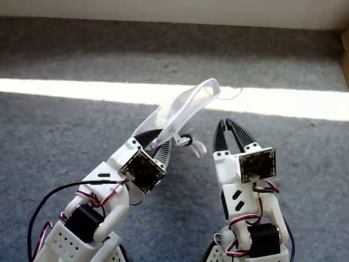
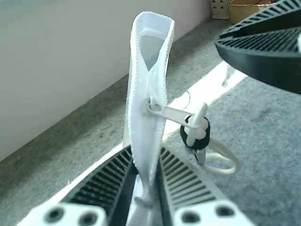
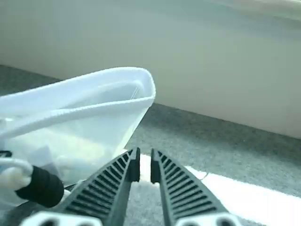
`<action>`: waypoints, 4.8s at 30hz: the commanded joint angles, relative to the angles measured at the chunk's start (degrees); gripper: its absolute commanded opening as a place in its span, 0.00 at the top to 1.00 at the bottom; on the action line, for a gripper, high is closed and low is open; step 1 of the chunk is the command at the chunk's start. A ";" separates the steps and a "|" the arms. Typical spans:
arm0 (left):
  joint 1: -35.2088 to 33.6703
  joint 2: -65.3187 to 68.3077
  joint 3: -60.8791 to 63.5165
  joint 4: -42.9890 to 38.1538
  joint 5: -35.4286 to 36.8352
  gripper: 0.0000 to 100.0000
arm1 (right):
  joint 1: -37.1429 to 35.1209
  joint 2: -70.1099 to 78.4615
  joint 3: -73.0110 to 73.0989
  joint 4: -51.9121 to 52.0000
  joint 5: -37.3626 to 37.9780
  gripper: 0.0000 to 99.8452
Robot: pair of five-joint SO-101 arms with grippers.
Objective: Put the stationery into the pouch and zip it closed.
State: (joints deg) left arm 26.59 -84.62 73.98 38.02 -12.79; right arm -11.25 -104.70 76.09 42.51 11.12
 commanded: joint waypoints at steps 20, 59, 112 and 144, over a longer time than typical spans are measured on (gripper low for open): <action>-1.63 -0.04 -2.77 0.18 -0.35 0.99 | -26.68 -0.66 -10.24 18.15 -0.35 0.67; -1.80 -0.04 -2.59 0.26 -0.35 0.99 | -22.55 -0.66 4.35 0.22 15.56 1.00; -5.05 -0.04 -2.77 0.35 -0.53 0.99 | 7.16 18.33 -4.18 -18.95 11.96 0.99; -5.05 -0.04 -2.77 0.35 -0.35 0.99 | -23.87 -0.04 -3.82 8.31 0.09 0.66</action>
State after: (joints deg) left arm 23.43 -84.62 73.27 37.85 -12.88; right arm -34.46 -104.62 75.21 53.05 13.67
